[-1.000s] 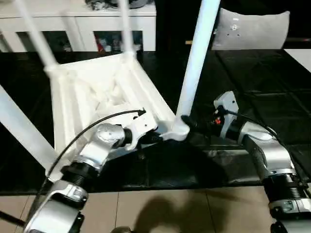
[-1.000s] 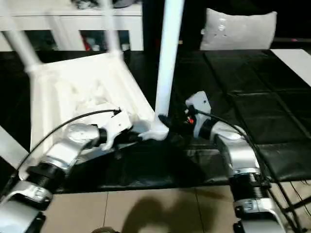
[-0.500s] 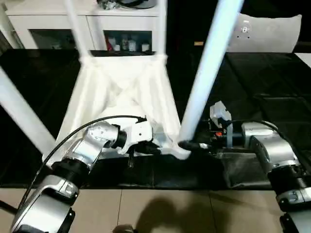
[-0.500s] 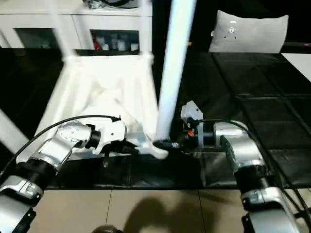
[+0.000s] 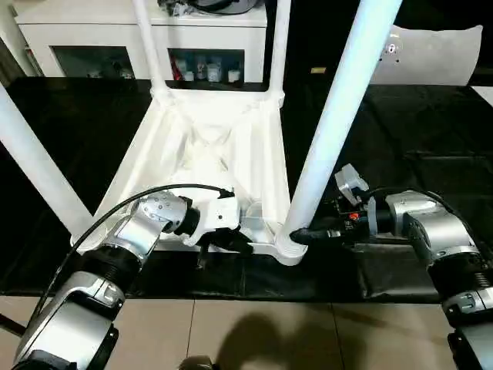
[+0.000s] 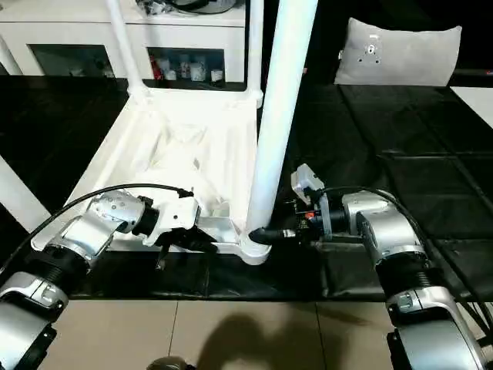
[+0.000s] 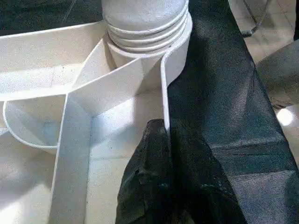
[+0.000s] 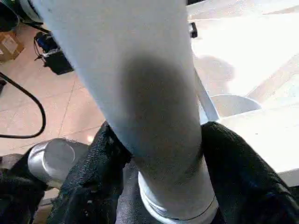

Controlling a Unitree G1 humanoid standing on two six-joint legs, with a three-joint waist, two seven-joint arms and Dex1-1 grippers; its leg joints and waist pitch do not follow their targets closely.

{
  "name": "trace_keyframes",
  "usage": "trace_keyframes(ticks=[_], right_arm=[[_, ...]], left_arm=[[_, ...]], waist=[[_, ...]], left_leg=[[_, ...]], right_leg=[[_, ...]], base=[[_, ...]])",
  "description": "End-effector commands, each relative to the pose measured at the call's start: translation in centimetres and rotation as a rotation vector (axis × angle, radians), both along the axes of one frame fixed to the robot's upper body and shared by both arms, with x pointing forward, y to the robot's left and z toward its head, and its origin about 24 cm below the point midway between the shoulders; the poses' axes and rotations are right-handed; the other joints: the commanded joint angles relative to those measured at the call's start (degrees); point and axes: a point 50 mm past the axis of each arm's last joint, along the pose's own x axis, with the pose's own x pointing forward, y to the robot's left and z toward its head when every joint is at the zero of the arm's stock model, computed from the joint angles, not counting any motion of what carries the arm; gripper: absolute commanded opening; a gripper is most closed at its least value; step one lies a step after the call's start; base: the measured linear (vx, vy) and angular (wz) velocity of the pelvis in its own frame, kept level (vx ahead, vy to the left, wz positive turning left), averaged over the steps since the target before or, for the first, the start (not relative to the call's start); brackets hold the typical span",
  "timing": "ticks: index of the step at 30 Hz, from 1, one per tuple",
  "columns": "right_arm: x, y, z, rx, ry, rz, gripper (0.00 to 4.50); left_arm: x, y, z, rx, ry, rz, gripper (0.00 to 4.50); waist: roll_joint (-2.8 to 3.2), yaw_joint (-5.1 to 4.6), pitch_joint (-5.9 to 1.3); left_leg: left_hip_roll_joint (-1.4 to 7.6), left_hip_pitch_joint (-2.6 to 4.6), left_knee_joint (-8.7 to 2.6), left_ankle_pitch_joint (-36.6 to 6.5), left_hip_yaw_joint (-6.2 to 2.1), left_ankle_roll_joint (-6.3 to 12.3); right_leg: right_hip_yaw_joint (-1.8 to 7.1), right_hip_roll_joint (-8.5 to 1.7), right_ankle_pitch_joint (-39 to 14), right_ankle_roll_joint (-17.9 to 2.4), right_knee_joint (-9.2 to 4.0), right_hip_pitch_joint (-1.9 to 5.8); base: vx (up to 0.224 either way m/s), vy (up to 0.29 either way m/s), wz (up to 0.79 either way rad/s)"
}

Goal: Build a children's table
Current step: Rotate leg to tighten

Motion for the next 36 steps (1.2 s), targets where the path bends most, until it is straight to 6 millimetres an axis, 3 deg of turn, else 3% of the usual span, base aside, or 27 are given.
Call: trace_keyframes(ticks=[1,5,7,8,11,13,15,17,20,22,25,27,36], right_arm=[[-0.2,0.6,-0.2,0.011,0.024,0.047,2.26],[0.3,1.6,-0.5,0.025,0.008,-0.110,2.08],[0.7,2.0,-0.7,0.008,-0.004,-0.175,2.04],[1.5,2.9,-0.9,-0.002,-0.018,-0.308,2.04],[2.4,4.6,-1.1,-0.015,-0.014,-0.474,2.00],[3.2,5.8,-1.5,-0.052,-0.011,-0.591,1.99],[3.8,6.7,-1.7,-0.093,-0.022,-0.694,1.98],[4.4,7.3,-1.9,-0.137,-0.077,-0.770,1.98],[4.7,8.2,-1.9,-0.096,-0.083,-0.839,1.98],[4.5,8.5,-1.3,-0.005,-0.077,-0.829,2.50],[4.4,8.2,-1.1,0.021,-0.071,-0.827,2.73],[4.3,7.5,-1.1,0.038,-0.077,-0.805,2.98],[3.7,4.4,-0.4,0.064,-0.172,-0.664,3.71]], left_arm=[[0.4,-0.3,0.7,0.001,-0.025,-0.004,0.00],[0.7,-0.8,1.0,-0.058,0.010,0.097,0.00],[0.8,-1.1,1.0,-0.067,0.018,0.130,0.00],[1.1,-1.7,1.1,-0.099,0.025,0.206,0.00],[1.6,-3.0,1.2,-0.153,0.014,0.324,0.00],[2.0,-3.9,1.2,-0.178,0.011,0.396,0.00],[2.3,-4.7,1.2,-0.189,0.006,0.460,0.00],[2.6,-5.4,1.3,-0.185,-0.033,0.517,0.00],[2.8,-6.1,1.5,-0.205,-0.041,0.564,0.00],[2.8,-5.9,1.6,-0.203,-0.049,0.578,0.00],[2.8,-5.5,1.6,-0.192,-0.064,0.574,0.00],[2.8,-4.9,1.6,-0.189,-0.089,0.566,0.00],[2.3,-3.0,1.1,-0.152,-0.085,0.440,0.00]], waist=[[-0.37,-0.27,-4.52],[-0.36,-0.50,-4.32],[-0.43,-0.85,-4.12],[-0.29,-1.24,-3.98],[-0.34,-2.91,-3.72],[-0.33,-3.87,-3.84],[-0.31,-5.04,-3.85],[-0.32,-5.85,-3.98],[-0.19,-5.89,-4.32],[-0.12,-5.60,-4.38],[0.01,-5.42,-4.53],[-0.01,-5.28,-4.44],[-0.16,-4.32,-4.25]], left_leg=[[4.98,0.30,-3.39,0.73,-2.33,5.81],[4.96,0.32,-3.59,0.28,-2.41,4.62],[4.46,0.34,-3.72,-1.19,-2.17,3.85],[4.48,0.43,-3.88,-2.22,-2.21,3.09],[4.02,0.27,-4.07,-3.11,-2.35,1.65],[3.56,0.10,-3.98,-2.92,-2.38,1.54],[3.60,0.07,-3.98,-2.58,-2.48,1.53],[3.27,-0.09,-3.78,-2.04,-2.38,2.69],[3.69,-0.15,-3.71,0.22,-2.44,4.04],[3.90,-0.04,-3.66,0.96,-2.48,5.04],[4.58,0.08,-3.58,2.98,-2.69,6.51],[4.48,0.17,-3.54,2.43,-2.49,6.59],[4.30,0.14,-3.62,-0.03,-2.24,5.91]], right_leg=[[4.99,-7.32,-10.42,-3.16,-3.13,3.76],[4.93,-7.39,-12.62,-2.80,-3.45,3.80],[4.84,-7.27,-15.97,-1.73,-4.08,3.84],[4.80,-7.24,-18.05,-1.07,-4.37,3.82],[4.44,-7.07,-21.47,0.59,-5.17,3.92],[4.22,-7.02,-22.33,1.33,-5.37,4.19],[4.25,-6.92,-21.33,0.75,-5.34,4.07],[4.43,-6.84,-19.57,0.23,-5.20,4.19],[4.74,-6.90,-14.23,-1.43,-4.34,4.15],[4.88,-7.00,-11.53,-2.38,-3.95,4.12],[5.12,-7.18,-5.67,-4.78,-2.86,4.02],[5.20,-7.30,-5.40,-5.57,-2.90,4.02],[5.21,-7.29,-9.88,-3.80,-3.49,4.17]], base=[[0.000,0.000,0.00],[0.000,0.000,0.00],[0.000,0.000,0.00],[0.000,0.000,0.00],[0.000,0.000,0.00],[0.000,0.000,0.00],[0.000,0.000,0.00],[0.000,0.000,0.00],[0.000,0.000,0.00],[0.000,0.000,0.00],[0.000,0.000,0.00],[0.000,0.000,0.00],[0.000,0.000,0.00]])
